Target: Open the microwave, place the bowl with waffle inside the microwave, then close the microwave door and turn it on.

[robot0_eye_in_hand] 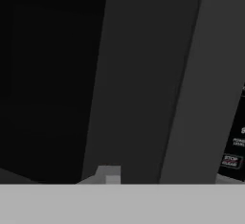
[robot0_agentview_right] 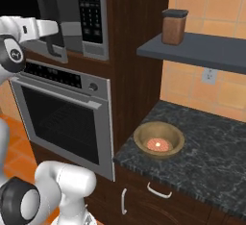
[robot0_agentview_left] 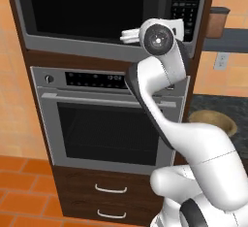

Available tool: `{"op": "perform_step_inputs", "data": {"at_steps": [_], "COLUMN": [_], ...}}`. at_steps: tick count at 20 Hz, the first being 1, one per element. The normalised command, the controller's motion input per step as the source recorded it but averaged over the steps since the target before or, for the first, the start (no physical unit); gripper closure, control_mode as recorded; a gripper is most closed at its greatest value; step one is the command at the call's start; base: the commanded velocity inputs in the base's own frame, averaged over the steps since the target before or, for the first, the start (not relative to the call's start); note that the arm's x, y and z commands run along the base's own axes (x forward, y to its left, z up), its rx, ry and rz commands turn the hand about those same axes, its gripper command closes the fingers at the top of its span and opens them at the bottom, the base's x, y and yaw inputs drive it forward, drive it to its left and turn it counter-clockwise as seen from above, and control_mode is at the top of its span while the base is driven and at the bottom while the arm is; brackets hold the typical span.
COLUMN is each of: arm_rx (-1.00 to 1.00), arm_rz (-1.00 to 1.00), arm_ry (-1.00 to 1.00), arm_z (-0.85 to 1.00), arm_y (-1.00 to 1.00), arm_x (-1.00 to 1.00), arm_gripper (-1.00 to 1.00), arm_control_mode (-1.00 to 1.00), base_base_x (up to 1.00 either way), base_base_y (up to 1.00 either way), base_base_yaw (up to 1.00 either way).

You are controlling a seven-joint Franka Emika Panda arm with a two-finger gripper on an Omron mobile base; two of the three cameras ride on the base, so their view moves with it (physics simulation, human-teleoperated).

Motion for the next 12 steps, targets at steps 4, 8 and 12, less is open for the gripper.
{"op": "perform_step_inputs", "data": {"at_steps": [4, 8, 12], "arm_rx": [-0.01, 0.0, 0.0], "arm_rz": [0.05, 0.01, 0.0], "arm_ry": [0.0, 0.0, 0.0], "arm_z": [0.0, 0.01, 0.0], "arm_y": [1.0, 1.0, 1.0], "arm_x": [-0.56, -0.47, -0.44], "arm_gripper": [1.0, 1.0, 1.0], "arm_control_mode": [-1.0, -1.0, -1.0], "base_base_x": [0.0, 0.0, 0.0], "base_base_y": [0.0, 0.0, 0.0], "base_base_yaw": [0.0, 0.0, 0.0]}}
